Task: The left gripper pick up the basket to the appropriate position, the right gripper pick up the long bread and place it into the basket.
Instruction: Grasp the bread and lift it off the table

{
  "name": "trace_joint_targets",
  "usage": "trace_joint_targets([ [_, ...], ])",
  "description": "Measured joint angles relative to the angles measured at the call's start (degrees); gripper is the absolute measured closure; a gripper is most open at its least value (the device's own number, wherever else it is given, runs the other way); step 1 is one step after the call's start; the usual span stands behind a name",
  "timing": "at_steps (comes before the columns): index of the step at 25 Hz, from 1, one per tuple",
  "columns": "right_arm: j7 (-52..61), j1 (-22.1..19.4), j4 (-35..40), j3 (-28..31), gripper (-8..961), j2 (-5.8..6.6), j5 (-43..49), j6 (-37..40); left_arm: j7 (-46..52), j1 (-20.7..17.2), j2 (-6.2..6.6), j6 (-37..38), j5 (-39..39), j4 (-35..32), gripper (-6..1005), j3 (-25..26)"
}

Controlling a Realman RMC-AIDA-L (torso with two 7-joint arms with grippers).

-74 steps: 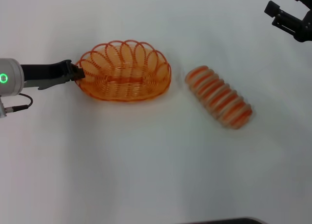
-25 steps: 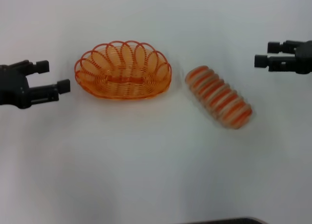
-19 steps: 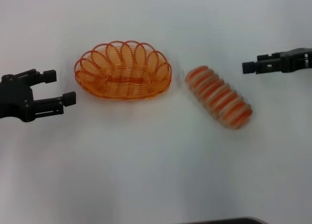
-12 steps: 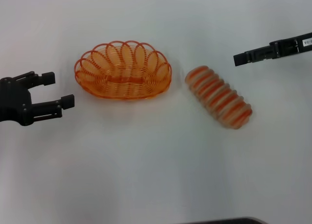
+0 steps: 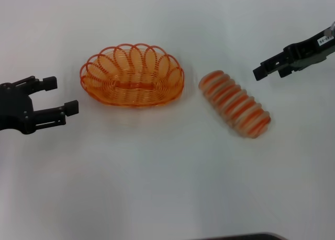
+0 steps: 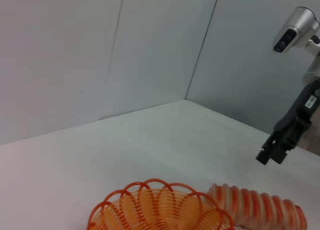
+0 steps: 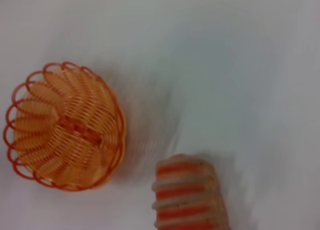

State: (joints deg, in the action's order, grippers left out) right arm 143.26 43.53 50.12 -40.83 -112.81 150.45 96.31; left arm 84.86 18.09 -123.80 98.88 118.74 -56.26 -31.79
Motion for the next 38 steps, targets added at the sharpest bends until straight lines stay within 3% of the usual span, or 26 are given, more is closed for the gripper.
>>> trace_joint_targets([
  [7,3.9,4.1,-0.7,-3.5,40,-0.9,5.8,0.4,-0.4,0.1,-0.04,-0.7,-0.2,0.2,124,0.0],
  [16,6.3,7.2,-1.8,-10.7,41,-3.04,6.8,0.1,-0.9,0.5,-0.03,-1.4,-0.7,0.8,124,0.0],
  [23,10.6,8.1,-2.5,-16.7,41,-3.31,6.9,-1.2,-1.1,0.4,0.04,-1.6,-1.2,0.9,123,0.0],
  [38,12.2,12.9,-6.9,-17.8,46,-6.24,13.3,-3.2,-1.2,-0.3,0.16,-1.3,-0.4,0.3,123,0.1],
])
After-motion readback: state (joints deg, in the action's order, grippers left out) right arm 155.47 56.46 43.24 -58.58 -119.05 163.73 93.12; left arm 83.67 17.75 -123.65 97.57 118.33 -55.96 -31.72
